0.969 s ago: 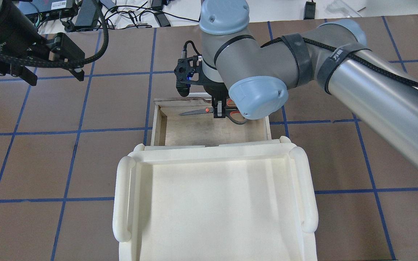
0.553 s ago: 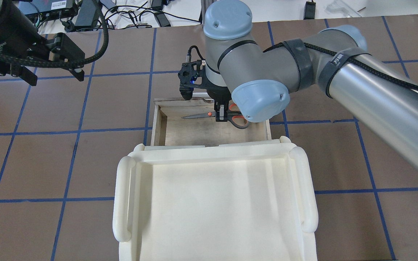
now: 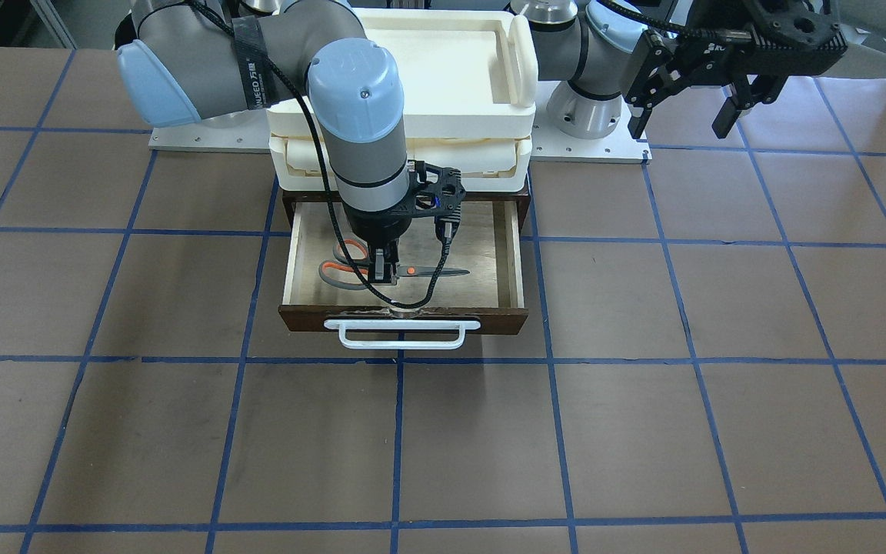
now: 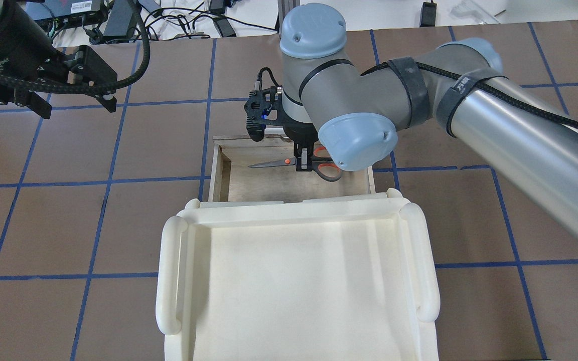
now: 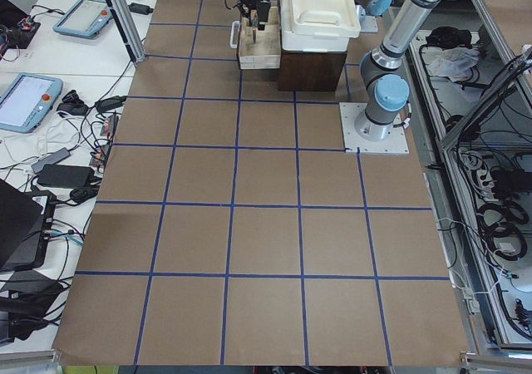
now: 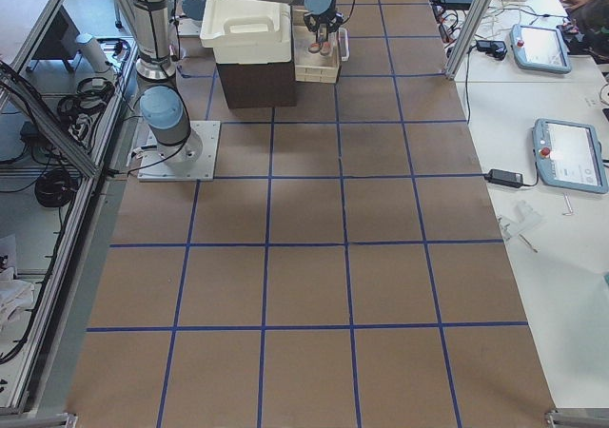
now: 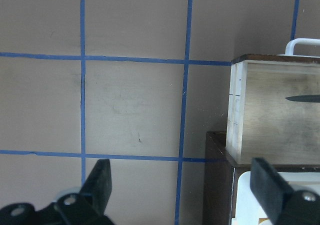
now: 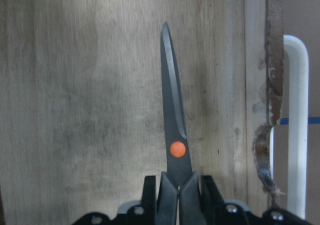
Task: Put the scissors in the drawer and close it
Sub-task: 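Lower the scissors into the open drawer and open the right gripper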
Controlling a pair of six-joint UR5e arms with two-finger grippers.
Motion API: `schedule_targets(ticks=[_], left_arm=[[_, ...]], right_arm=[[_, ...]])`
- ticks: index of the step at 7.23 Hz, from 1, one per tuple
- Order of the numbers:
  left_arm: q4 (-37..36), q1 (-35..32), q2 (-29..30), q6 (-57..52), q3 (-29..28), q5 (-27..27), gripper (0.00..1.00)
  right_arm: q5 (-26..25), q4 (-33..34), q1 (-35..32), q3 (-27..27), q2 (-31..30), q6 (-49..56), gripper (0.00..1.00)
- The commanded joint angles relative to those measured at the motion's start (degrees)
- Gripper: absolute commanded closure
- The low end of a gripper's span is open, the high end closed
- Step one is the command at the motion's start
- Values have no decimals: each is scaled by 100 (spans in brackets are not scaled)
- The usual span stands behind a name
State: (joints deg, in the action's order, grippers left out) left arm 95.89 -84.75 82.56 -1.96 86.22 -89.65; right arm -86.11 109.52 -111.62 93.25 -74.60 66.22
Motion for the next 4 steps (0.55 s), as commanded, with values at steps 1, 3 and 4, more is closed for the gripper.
schedule_targets(ticks=[1,3,4], left_arm=[[17,-42,-3,89,17,9,0],[-70,-42,-55,169,263,-44,0],[-27,-42,-117,274,264,-53,0]], right_arm=[[41,-18,-1,0,42,23,100],[155,-35,-62,0,77,-21,90],[182,-9,-62,0,94,5,65]])
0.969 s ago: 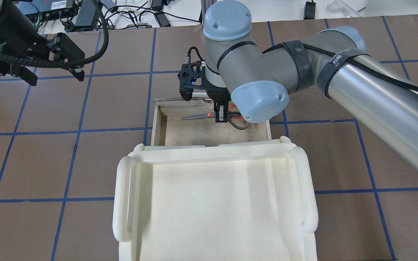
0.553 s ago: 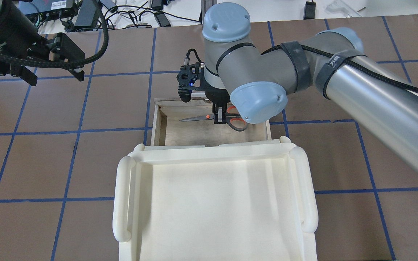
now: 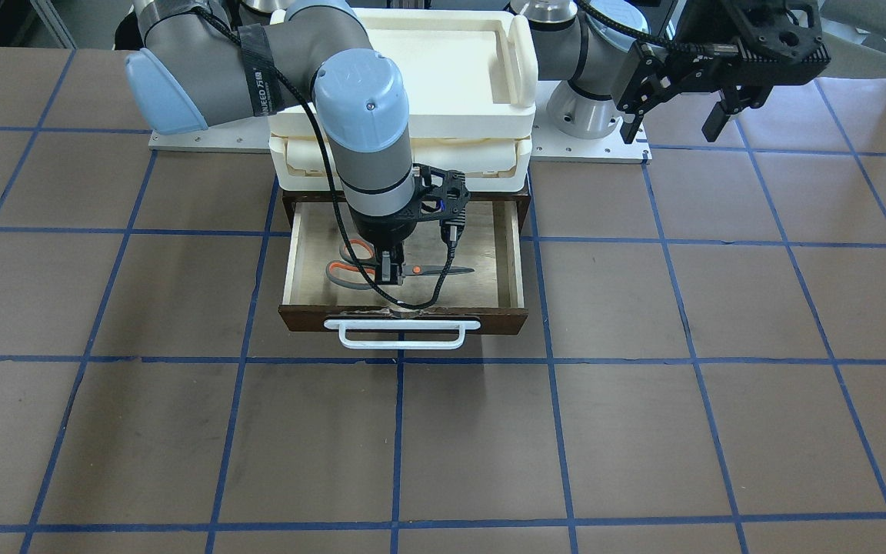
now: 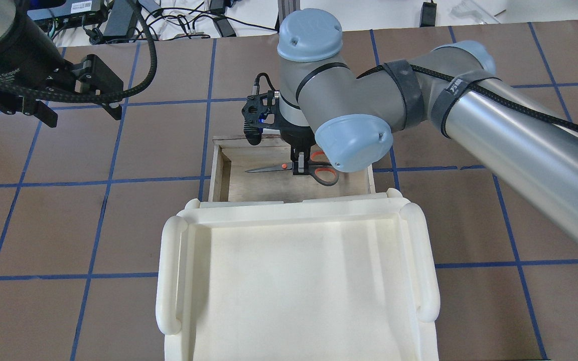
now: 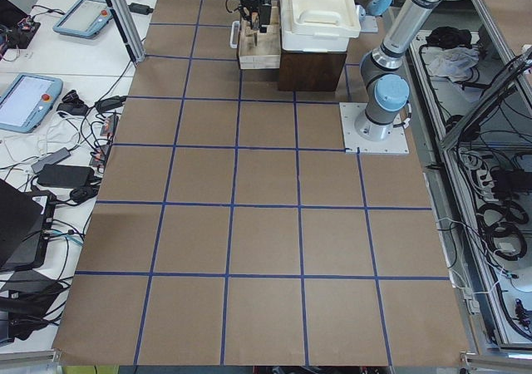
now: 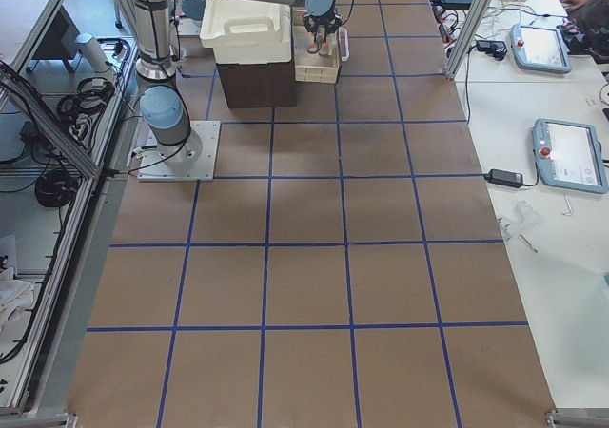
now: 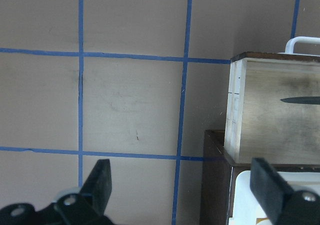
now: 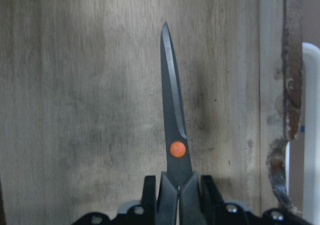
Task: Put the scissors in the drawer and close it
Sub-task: 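Lower the scissors into the open drawer and open the right gripper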
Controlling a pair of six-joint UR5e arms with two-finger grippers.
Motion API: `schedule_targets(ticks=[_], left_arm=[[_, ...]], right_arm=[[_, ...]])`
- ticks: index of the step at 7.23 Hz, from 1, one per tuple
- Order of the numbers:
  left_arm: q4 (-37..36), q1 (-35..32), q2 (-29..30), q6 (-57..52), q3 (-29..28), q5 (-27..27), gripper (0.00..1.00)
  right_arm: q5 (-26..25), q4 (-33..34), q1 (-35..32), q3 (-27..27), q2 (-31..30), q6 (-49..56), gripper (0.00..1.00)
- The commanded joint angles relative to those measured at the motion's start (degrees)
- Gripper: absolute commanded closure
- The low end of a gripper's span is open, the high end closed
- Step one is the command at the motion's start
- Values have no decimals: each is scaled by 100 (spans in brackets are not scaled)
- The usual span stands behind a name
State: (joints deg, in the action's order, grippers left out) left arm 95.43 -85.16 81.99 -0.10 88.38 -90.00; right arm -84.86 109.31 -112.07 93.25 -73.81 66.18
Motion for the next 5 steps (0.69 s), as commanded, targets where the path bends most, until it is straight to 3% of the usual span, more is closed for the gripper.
schedule_targets(ticks=[1,4,5], left_arm=[[46,16,-96,315,48,-1,0],[99,-1,-114,265,144,43,0],[3,-10,-35,361,214,44,0]], right_arm=[[66,-6,-17,0,15,9,45],[57,-33,-17,0,15,-52,23],[66,-15,-8,-78,-20,-52,21]])
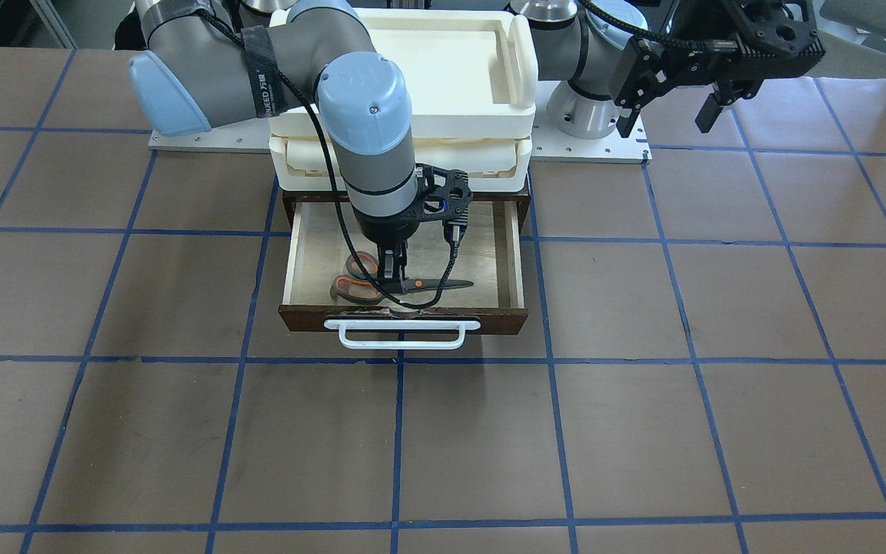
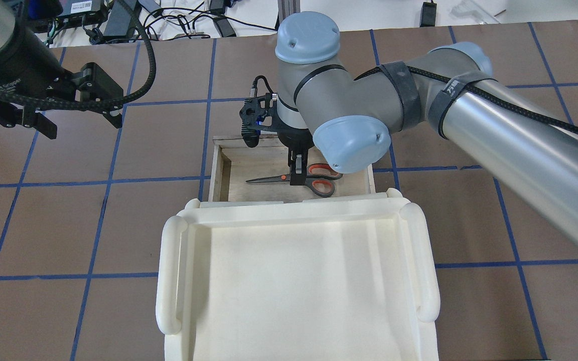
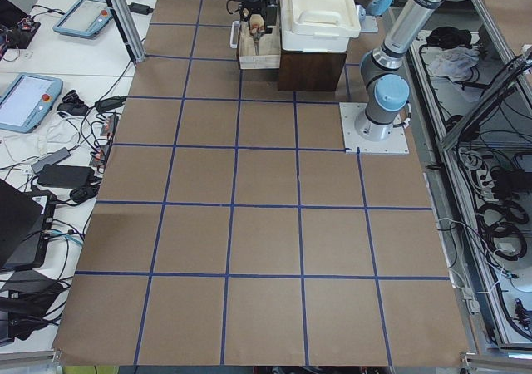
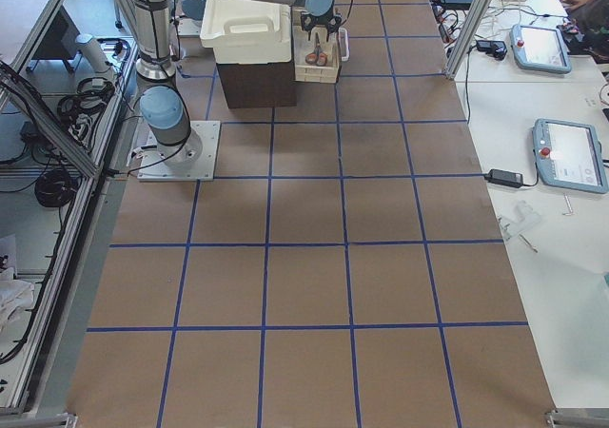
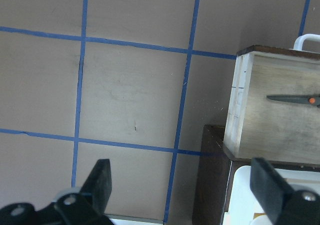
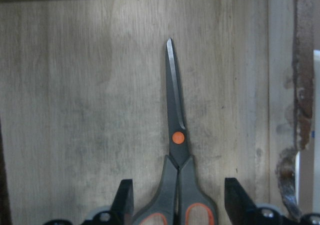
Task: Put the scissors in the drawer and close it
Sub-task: 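Raise the right gripper away while the left arm reaches toward the drawer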
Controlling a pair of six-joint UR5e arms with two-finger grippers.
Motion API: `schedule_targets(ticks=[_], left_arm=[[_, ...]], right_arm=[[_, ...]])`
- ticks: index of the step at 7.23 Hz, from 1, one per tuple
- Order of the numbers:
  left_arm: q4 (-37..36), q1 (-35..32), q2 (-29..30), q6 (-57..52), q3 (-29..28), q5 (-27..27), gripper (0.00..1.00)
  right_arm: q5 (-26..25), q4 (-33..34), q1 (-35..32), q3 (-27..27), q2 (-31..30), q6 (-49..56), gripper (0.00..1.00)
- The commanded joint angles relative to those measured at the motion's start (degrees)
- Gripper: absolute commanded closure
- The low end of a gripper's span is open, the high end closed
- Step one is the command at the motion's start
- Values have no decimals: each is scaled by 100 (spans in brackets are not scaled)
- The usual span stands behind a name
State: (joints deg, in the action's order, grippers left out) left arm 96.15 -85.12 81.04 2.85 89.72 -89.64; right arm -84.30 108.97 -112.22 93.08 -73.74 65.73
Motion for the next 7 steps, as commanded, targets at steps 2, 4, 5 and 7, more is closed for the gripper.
schedule_targets(ticks=[2,4,5,7], left_arm=[[-140,-66,245,536,90,165,0],[-771,-407,560,882,90,307,0],[-1148,-592,815,918,46,306,0],[-2009,-1337,1482,1609,-15,228,0]], right_arm=[[-16,11,104,-429,-44,-314,21],[-16,-556,723,-1017,-140,-798,21],[2,-935,1181,-1064,-428,-955,21],[-16,-1175,1964,-1056,-992,-1947,20]])
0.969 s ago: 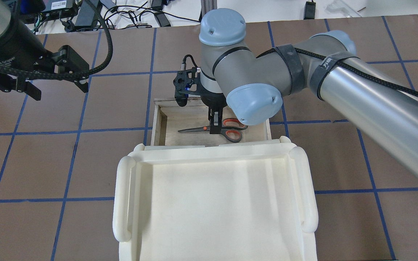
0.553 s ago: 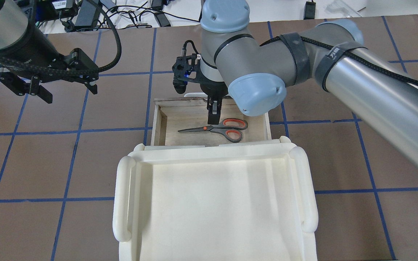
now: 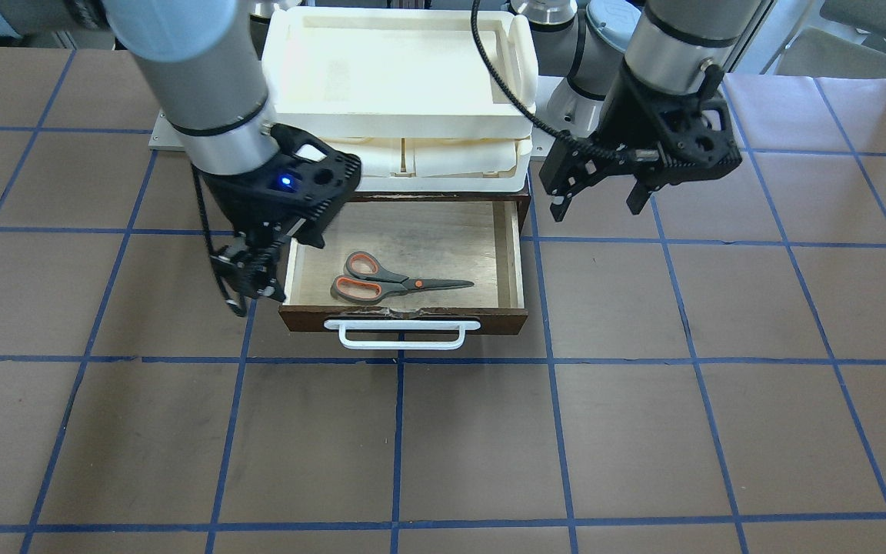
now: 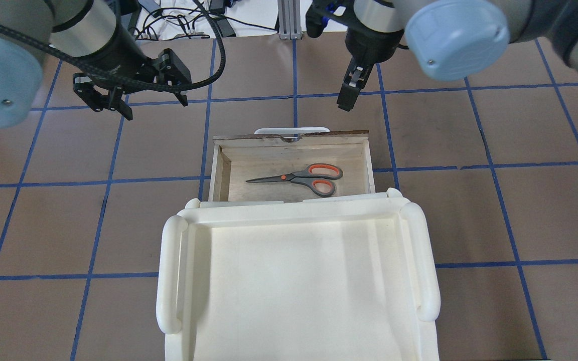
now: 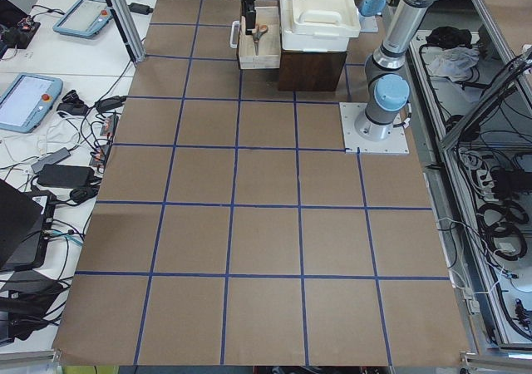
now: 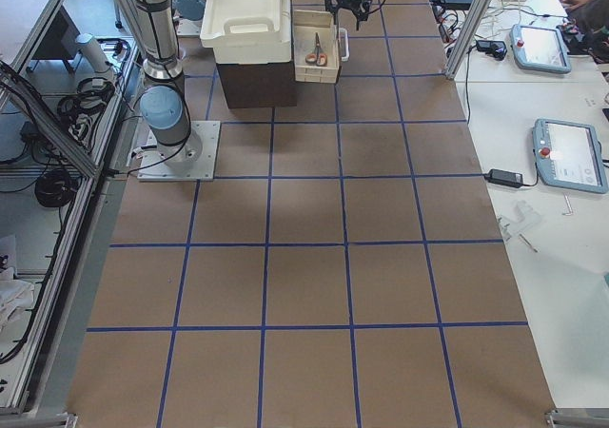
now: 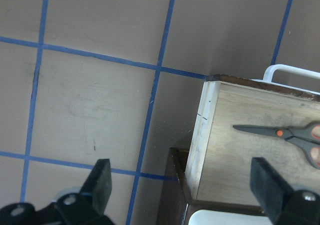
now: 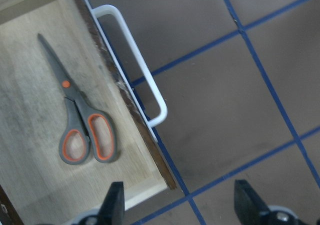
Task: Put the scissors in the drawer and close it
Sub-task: 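Raise the right gripper away while the left arm reaches toward the drawer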
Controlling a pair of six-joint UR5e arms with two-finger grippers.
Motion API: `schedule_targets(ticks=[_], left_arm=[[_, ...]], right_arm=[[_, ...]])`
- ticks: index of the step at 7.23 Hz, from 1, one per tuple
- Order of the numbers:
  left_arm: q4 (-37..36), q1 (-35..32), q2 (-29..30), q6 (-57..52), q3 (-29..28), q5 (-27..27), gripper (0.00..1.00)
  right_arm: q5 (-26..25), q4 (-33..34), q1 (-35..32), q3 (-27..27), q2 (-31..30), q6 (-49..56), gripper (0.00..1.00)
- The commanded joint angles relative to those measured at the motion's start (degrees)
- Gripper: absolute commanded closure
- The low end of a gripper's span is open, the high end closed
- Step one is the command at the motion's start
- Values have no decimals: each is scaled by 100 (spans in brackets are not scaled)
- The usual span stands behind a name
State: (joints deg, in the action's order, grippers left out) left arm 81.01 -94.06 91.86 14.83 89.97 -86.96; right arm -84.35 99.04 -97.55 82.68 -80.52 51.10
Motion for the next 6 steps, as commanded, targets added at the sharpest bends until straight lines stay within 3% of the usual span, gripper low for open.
schedule_targets(ticks=[1,3,6], left_arm=[[-847,-595,760,467,-154,-40,1],[-1123,-946,1611,407,-976,-373,0],[-1623,-1237,2782,750,-1516,-383,1]], right_arm=[[-11,-200,726,-6,-490,-852,20],[-282,-200,799,3,-623,-3385,15],[-547,-587,816,3,-676,-5281,1]])
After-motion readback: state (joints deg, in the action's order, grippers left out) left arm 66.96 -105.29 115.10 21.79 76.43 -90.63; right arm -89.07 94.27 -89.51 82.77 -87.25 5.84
